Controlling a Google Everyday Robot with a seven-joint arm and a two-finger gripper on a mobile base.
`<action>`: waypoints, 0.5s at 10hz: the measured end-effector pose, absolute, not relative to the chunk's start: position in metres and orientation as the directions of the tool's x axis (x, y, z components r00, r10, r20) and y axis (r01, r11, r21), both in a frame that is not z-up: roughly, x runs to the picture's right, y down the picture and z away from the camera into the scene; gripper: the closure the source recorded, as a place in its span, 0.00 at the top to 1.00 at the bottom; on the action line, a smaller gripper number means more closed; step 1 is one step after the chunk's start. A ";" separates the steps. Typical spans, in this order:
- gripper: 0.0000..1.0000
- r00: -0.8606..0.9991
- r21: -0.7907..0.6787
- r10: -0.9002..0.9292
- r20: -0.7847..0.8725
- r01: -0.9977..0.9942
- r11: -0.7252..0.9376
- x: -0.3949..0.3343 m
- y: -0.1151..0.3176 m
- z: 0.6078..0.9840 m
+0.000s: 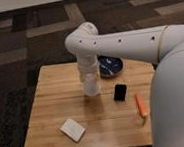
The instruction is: Place the ceramic cup over the eraser
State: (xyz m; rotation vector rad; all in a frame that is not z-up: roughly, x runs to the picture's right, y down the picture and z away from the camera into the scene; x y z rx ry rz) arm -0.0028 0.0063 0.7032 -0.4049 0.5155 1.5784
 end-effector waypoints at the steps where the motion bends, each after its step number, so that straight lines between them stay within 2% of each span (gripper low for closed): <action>1: 0.00 -0.077 0.086 0.838 -0.540 -0.996 -0.036 -0.001 0.001 0.694; 5: 0.00 -0.095 0.102 0.854 -0.511 -0.994 -0.050 0.012 -0.017 0.654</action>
